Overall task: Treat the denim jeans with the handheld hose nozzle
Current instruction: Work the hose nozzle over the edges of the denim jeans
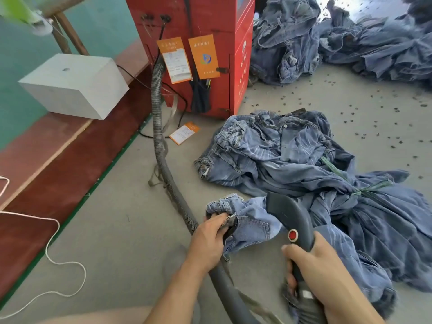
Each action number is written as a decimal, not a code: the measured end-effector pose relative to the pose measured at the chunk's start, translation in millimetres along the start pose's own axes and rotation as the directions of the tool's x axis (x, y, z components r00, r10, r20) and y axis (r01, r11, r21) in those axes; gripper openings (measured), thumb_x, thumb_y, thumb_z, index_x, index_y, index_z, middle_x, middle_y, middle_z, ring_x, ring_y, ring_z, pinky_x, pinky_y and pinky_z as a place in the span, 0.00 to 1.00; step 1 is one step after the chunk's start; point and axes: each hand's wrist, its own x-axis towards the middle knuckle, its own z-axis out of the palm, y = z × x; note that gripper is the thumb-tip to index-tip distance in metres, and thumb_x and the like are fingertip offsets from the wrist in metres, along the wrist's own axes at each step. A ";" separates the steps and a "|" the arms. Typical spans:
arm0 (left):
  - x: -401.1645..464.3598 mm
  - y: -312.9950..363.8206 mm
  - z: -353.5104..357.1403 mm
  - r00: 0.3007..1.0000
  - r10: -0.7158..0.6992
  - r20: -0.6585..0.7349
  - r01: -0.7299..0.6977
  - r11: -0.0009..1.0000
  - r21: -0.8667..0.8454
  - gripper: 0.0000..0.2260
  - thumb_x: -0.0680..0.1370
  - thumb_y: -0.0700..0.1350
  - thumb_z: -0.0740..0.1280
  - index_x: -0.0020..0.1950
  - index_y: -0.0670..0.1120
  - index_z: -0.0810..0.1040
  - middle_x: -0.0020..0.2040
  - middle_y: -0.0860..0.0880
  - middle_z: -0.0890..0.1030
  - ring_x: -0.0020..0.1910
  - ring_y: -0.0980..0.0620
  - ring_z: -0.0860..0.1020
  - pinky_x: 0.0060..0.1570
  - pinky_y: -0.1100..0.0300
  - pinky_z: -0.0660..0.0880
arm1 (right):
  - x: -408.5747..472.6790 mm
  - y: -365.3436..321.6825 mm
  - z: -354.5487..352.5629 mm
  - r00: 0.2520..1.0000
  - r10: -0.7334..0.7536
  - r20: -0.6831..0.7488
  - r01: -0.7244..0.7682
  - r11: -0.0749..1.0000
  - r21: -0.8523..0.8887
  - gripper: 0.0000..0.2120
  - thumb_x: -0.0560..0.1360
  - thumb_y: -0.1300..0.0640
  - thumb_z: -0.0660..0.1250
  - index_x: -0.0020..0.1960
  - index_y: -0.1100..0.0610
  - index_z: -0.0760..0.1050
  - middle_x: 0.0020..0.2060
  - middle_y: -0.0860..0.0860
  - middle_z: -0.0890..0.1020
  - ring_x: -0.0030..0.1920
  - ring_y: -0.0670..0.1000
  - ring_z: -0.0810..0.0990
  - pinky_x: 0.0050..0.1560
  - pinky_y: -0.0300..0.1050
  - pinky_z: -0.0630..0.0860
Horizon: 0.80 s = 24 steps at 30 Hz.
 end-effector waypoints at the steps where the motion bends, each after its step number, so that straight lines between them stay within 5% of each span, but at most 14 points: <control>1: 0.0 1.3 0.3 1.000 0.020 0.018 -0.020 1.000 -0.001 0.13 0.80 0.40 0.62 0.59 0.52 0.82 0.56 0.48 0.84 0.56 0.47 0.79 0.59 0.55 0.74 | -4.2 1.8 -2.1 1.000 -0.006 0.005 0.007 0.998 -0.060 0.09 0.77 0.66 0.68 0.52 0.61 0.67 0.26 0.63 0.76 0.23 0.59 0.74 0.27 0.52 0.72; 4: -4.5 3.0 6.6 0.994 0.051 0.100 -0.051 0.999 -0.012 0.16 0.79 0.39 0.62 0.62 0.52 0.83 0.61 0.50 0.82 0.61 0.49 0.77 0.63 0.53 0.75 | -7.3 10.1 5.1 0.995 0.040 0.092 -0.028 0.992 -0.126 0.10 0.76 0.64 0.69 0.52 0.60 0.69 0.27 0.60 0.78 0.24 0.58 0.77 0.27 0.49 0.72; 7: -12.6 -1.7 12.9 0.995 0.043 0.085 -0.042 0.999 -0.014 0.17 0.80 0.38 0.63 0.67 0.47 0.82 0.67 0.54 0.78 0.68 0.55 0.73 0.68 0.66 0.69 | 7.2 13.5 13.4 0.995 0.065 0.082 -0.060 0.996 -0.061 0.07 0.77 0.64 0.67 0.49 0.63 0.69 0.28 0.59 0.76 0.25 0.56 0.74 0.28 0.49 0.72; 9: -19.5 -5.6 13.4 0.997 -0.070 0.025 0.072 0.995 -0.070 0.15 0.81 0.34 0.65 0.66 0.44 0.83 0.63 0.57 0.80 0.65 0.56 0.77 0.62 0.74 0.69 | 17.3 12.0 7.8 0.995 0.097 0.013 -0.098 0.992 0.081 0.07 0.78 0.67 0.65 0.44 0.61 0.68 0.27 0.59 0.72 0.23 0.54 0.70 0.25 0.46 0.70; 10: -21.3 -3.7 13.4 0.981 -0.195 0.018 0.195 0.969 -0.153 0.15 0.80 0.31 0.65 0.63 0.42 0.83 0.60 0.54 0.83 0.62 0.51 0.80 0.61 0.69 0.73 | 19.7 12.5 2.5 0.993 0.113 -0.018 -0.109 0.983 0.145 0.08 0.78 0.68 0.65 0.44 0.60 0.68 0.27 0.59 0.71 0.23 0.54 0.70 0.25 0.46 0.70; 12: -18.5 -3.5 16.0 0.870 -0.488 0.071 0.434 0.691 -0.578 0.14 0.75 0.28 0.62 0.53 0.41 0.83 0.50 0.43 0.86 0.50 0.43 0.83 0.51 0.54 0.79 | 18.5 17.7 -9.0 0.991 0.117 -0.069 -0.105 0.982 0.159 0.08 0.77 0.69 0.66 0.45 0.61 0.68 0.27 0.61 0.72 0.23 0.56 0.71 0.26 0.49 0.70; 14: -15.5 -0.3 15.4 0.742 -0.623 0.246 0.399 0.116 -0.909 0.06 0.70 0.39 0.64 0.43 0.41 0.79 0.38 0.41 0.83 0.38 0.44 0.82 0.39 0.56 0.78 | 12.3 21.3 -16.8 0.989 0.122 -0.081 -0.115 0.990 0.083 0.08 0.77 0.68 0.67 0.48 0.62 0.68 0.26 0.63 0.74 0.23 0.58 0.73 0.28 0.51 0.72; 15: -14.6 -0.4 13.7 0.696 -0.630 0.345 0.340 -0.134 -0.931 0.11 0.71 0.47 0.66 0.45 0.41 0.81 0.41 0.40 0.84 0.41 0.43 0.84 0.43 0.53 0.81 | 9.7 22.1 -19.4 0.989 0.135 -0.059 -0.132 0.990 0.051 0.08 0.77 0.68 0.68 0.49 0.63 0.68 0.26 0.63 0.74 0.24 0.58 0.73 0.28 0.51 0.73; 17: -11.5 -2.7 12.2 0.570 -0.620 0.539 0.393 -0.371 -0.841 0.30 0.73 0.67 0.67 0.54 0.40 0.86 0.55 0.37 0.86 0.55 0.36 0.85 0.54 0.41 0.81 | 6.8 22.3 -22.0 0.986 0.166 -0.003 -0.166 0.986 0.004 0.09 0.77 0.66 0.70 0.50 0.65 0.69 0.26 0.63 0.76 0.24 0.58 0.74 0.29 0.50 0.73; 18: -8.9 -1.7 10.9 0.540 -0.579 0.611 0.459 -0.406 -0.790 0.36 0.71 0.73 0.67 0.55 0.40 0.87 0.58 0.36 0.85 0.56 0.34 0.84 0.53 0.39 0.81 | 6.0 21.5 -22.8 0.984 0.177 0.015 -0.176 0.984 -0.016 0.09 0.77 0.66 0.70 0.51 0.65 0.70 0.27 0.63 0.76 0.25 0.58 0.75 0.31 0.50 0.72; 20: -4.3 1.1 12.9 0.546 -0.580 0.604 0.567 -0.275 -0.777 0.32 0.75 0.68 0.67 0.56 0.40 0.87 0.58 0.36 0.85 0.53 0.35 0.85 0.48 0.44 0.83 | 3.2 18.2 -22.6 0.982 0.184 0.042 -0.181 0.981 -0.066 0.11 0.77 0.64 0.71 0.53 0.65 0.70 0.30 0.62 0.78 0.26 0.57 0.75 0.33 0.49 0.71; 22: 4.8 5.9 13.3 0.594 -0.653 0.470 0.550 -0.097 -0.829 0.12 0.79 0.44 0.66 0.56 0.37 0.82 0.55 0.37 0.83 0.49 0.39 0.83 0.48 0.47 0.82 | -1.4 11.7 -22.1 0.983 0.175 0.055 -0.168 0.979 -0.115 0.11 0.76 0.64 0.72 0.54 0.64 0.71 0.29 0.61 0.79 0.25 0.55 0.75 0.30 0.46 0.71; 24: 10.1 3.1 14.3 0.657 -0.669 0.347 0.466 -0.001 -0.885 0.16 0.71 0.28 0.59 0.56 0.37 0.76 0.53 0.35 0.77 0.49 0.38 0.78 0.57 0.42 0.78 | -4.6 6.3 -22.6 0.987 0.154 0.041 -0.148 0.981 -0.130 0.11 0.76 0.65 0.72 0.54 0.64 0.71 0.29 0.61 0.80 0.24 0.55 0.75 0.27 0.44 0.70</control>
